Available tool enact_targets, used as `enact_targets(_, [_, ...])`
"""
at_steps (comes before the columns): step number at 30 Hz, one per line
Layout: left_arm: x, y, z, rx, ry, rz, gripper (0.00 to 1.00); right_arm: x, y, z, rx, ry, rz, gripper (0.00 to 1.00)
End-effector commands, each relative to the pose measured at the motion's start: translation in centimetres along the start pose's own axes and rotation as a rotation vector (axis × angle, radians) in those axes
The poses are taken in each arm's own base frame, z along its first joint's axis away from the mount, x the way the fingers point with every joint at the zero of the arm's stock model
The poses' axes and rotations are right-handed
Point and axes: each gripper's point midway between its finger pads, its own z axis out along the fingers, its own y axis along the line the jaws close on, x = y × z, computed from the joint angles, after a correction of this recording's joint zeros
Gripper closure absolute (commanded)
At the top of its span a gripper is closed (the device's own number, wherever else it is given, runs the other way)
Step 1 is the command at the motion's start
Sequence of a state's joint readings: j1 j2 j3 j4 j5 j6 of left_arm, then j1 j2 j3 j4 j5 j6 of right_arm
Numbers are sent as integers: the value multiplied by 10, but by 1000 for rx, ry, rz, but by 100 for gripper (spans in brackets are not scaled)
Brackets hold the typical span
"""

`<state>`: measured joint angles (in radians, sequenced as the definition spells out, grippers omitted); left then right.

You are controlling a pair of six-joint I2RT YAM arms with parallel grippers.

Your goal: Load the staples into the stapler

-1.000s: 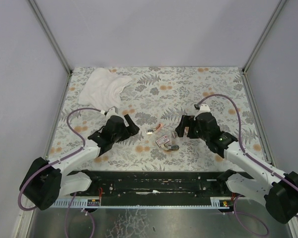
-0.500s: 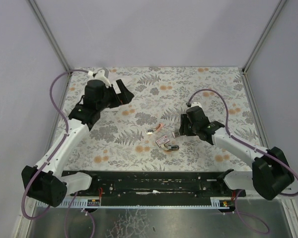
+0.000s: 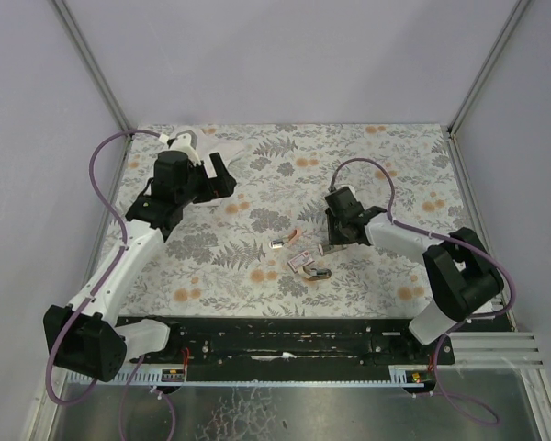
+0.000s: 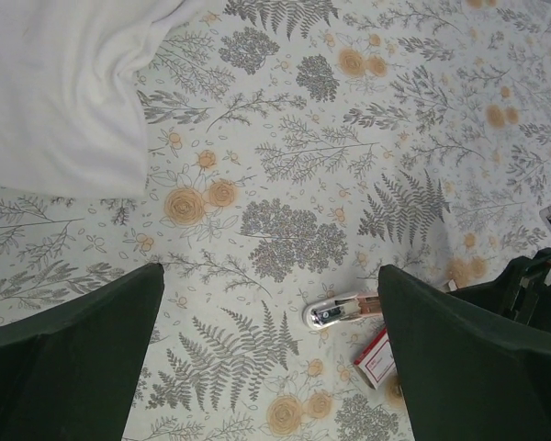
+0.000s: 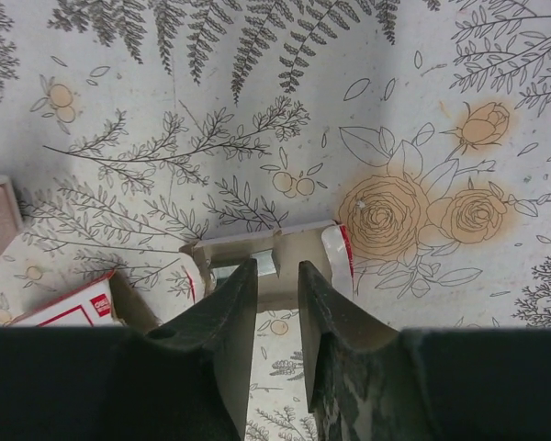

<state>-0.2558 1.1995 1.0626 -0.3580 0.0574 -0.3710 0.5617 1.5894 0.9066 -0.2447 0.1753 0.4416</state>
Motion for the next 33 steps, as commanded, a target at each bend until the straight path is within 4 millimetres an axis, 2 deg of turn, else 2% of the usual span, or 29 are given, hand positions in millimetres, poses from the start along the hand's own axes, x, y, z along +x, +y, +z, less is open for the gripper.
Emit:
enact_targets(1, [-17,5,-6,-21,-72,38,0,-16,-1,4,21,-23,-9,70])
enact_targets(8, [-20,7,-9,-30,-88,41,0,-17,4,11,3,-13,-11,75])
enact_targets(11, [-20,9,-9,-36,-89,43,0,-9,4,18,9,20,-16,79])
enact_targets(20, [-21,8,-10,-28,-92,33,0,-1,4,16,-8,35,-15,82])
enact_targets(26, [-20,9,-9,-29,-91,29,0,3,4,17,-12,49,-15,89])
enact_targets(30, [-20,9,-9,-25,-94,19,0,3,2,16,-3,48,-18,100])
enact_targets(33, [-18,7,-9,-12,-93,5,0,2,0,12,3,36,-16,100])
